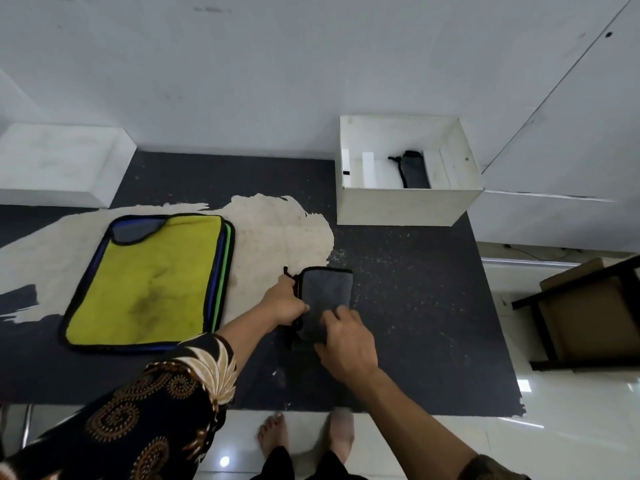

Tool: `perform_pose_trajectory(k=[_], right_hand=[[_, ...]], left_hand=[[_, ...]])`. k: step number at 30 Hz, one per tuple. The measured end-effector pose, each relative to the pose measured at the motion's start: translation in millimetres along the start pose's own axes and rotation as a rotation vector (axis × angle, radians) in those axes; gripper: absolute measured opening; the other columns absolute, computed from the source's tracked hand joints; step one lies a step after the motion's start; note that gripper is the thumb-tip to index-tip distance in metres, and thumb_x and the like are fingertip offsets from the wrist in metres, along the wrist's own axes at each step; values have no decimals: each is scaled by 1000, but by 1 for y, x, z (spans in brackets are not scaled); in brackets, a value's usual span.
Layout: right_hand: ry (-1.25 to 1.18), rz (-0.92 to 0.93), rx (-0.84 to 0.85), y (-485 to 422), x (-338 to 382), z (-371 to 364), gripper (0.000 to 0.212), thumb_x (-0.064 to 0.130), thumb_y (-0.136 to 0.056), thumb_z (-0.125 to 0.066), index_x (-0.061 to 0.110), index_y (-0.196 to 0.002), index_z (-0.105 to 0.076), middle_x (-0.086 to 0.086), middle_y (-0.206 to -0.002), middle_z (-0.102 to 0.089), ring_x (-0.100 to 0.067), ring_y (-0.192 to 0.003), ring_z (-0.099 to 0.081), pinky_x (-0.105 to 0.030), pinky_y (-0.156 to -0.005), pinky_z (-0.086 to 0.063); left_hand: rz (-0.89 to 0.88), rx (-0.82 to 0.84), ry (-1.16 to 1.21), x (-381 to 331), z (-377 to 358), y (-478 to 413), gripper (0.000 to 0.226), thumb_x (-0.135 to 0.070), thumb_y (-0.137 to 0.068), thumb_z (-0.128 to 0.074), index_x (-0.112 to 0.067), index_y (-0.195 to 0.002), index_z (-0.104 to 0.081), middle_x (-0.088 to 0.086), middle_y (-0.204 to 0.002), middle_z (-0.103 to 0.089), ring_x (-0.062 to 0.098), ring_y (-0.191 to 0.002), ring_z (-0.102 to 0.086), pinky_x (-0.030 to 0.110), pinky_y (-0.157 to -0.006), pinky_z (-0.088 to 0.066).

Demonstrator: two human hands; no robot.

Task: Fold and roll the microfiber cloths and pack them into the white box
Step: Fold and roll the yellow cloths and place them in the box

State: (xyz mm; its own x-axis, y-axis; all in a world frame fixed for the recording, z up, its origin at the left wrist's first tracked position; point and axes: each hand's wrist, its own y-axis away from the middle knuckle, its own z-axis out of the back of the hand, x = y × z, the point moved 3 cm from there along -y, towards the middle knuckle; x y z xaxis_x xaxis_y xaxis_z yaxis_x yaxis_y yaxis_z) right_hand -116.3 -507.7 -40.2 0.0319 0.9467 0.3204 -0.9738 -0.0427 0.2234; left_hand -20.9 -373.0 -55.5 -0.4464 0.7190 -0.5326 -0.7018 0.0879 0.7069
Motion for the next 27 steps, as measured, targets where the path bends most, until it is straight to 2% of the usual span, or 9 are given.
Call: perform_pose_trajectory(k=[2,4,6,11,14,20,24,27], right_hand=[[52,26,29,0,1,-6,43,34,-83,-70,18,-119,-54,-6,-123,-47,-25,-113,-47,-35,-86,-52],[71,0,20,1,0,-10,39,27,-82,-69,16,-117,-55,-8,-121,-46,-27,-108,-48,-36,-82,-52],[64,-60,-29,6,-5,-9,35,17,-75,-70,16,-108,-58,-9,-115,-47,-27,-99,-50,-35,-75,-52],[16,-113,-91,18,-21,-11,26,16,-77,-68,18,-100,-57,-6,-109,-47,-22,-90,-53,-31,-71,-51],[-54,-121,-131,21,-29,-6,17,20,-84,-66,20,-98,-57,-2,-107,-47,-15,-83,-53,-26,-69,-52],[-50,-152,-24,26,-40,-11,16,22,-90,-57,20,-105,-51,-3,-118,-42,-16,-93,-51,-27,-77,-49],[-78,-182,19,25,-45,-11,15,19,-91,-56,20,-105,-51,-2,-118,-42,-17,-96,-51,-27,-79,-49],[-113,-174,56,25,-50,-12,17,23,-89,-61,24,-104,-52,0,-119,-39,-15,-98,-50,-28,-82,-50]], left_hand=[[8,61,-57,2,0,6,75,-18,-82,-73,-12,-139,-26,12,-126,-53,28,-111,-56,31,-68,-53],[-6,68,-123,5,2,8,74,-17,-80,-74,-10,-137,-29,12,-127,-54,28,-114,-55,38,-86,-54],[-19,42,-114,5,7,7,64,-13,-79,-74,-10,-130,-35,12,-122,-56,28,-111,-56,42,-92,-53],[10,93,152,-4,7,16,28,3,-88,-63,-16,-100,-46,7,-99,-60,25,-97,-62,40,-82,-58],[28,106,235,-3,7,21,16,3,-89,-61,-10,-99,-58,8,-98,-65,21,-91,-65,33,-75,-59],[131,79,120,25,-7,20,21,-6,-88,-63,-3,-109,-61,13,-107,-67,22,-94,-66,28,-72,-58],[156,37,16,38,-12,19,20,-11,-88,-64,-2,-106,-64,15,-105,-67,22,-90,-67,25,-67,-56],[140,24,-28,37,-12,22,19,-12,-89,-63,-3,-105,-64,14,-101,-67,21,-89,-66,25,-66,-55]])
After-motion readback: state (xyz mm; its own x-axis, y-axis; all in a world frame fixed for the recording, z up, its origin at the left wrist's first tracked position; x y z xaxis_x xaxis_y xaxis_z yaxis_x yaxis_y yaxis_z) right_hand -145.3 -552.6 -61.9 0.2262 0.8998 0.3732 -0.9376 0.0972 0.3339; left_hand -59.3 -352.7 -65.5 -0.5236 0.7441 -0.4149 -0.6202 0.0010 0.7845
